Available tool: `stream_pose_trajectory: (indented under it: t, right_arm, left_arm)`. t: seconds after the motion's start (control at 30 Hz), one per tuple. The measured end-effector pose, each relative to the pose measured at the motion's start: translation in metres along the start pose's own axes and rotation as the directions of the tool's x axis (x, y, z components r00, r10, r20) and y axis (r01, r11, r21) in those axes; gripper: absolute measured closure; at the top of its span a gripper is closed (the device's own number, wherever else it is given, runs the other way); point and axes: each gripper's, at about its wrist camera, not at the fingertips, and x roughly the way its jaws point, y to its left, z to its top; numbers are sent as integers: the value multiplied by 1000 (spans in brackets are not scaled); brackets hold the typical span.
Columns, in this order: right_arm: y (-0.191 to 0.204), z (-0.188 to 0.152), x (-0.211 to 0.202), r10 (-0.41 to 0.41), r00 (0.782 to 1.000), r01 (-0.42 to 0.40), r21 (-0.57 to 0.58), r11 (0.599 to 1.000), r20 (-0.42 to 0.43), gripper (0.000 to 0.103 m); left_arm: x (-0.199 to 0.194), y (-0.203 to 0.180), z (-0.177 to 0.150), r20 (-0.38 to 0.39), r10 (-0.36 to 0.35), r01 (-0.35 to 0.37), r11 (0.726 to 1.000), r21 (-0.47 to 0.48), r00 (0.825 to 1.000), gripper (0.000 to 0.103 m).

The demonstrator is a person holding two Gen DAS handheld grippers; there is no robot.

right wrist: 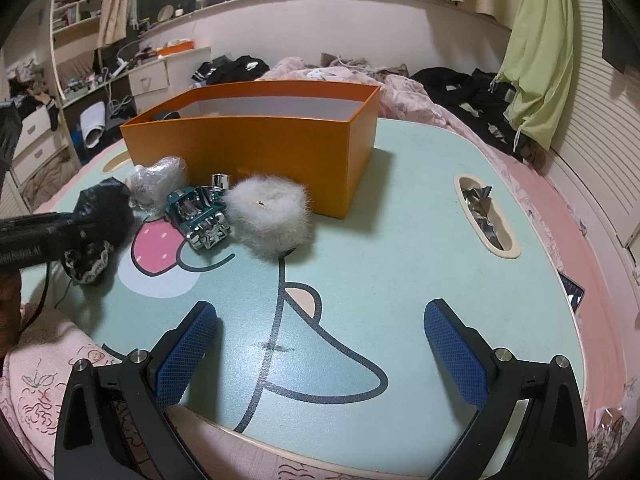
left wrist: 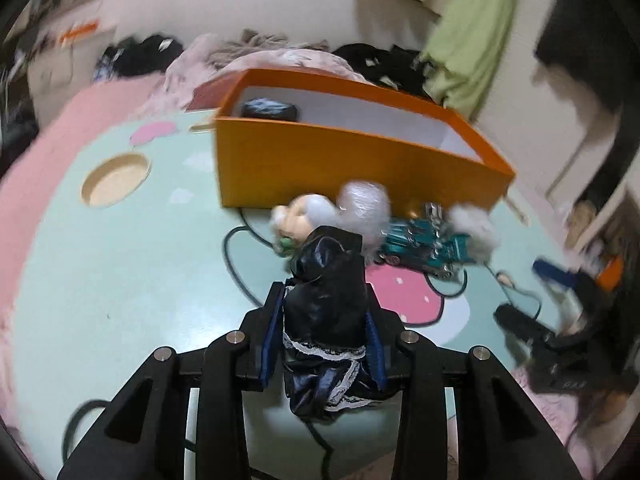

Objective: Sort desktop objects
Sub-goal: 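Grasp the black lace cloth with the left gripper and lift it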

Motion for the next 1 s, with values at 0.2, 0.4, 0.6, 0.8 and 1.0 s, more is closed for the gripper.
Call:
stream_pose_trajectory:
  t: [0.2, 0.4, 0.6, 0.8, 1.0]
  right_arm:
    - [-5, 19, 0, 62, 998, -62, 52, 997, 12, 5]
    - [5, 54, 13, 40, 998, -42, 42, 998, 38, 12]
    - [13, 69, 35, 104, 994, -103, 13, 995, -17, 23]
    - [2, 59, 29, 214, 976, -215, 47, 975, 29, 66]
    - [-9, 52, 21, 245, 968, -249, 74, 966, 57, 96]
  left_arm:
    - [-2, -7, -8, 6, 61, -61, 998, 28, 998, 65]
    - [-3, -7, -7, 6, 61, -61, 998, 28, 998, 65]
    - [-2, -7, -5, 6, 63, -63, 998, 29, 998, 65]
    - [-2, -9, -5, 5, 63, -63, 998, 27, 998, 65]
    - [-1, -10, -2, 5, 59, -60, 998, 23, 998, 65]
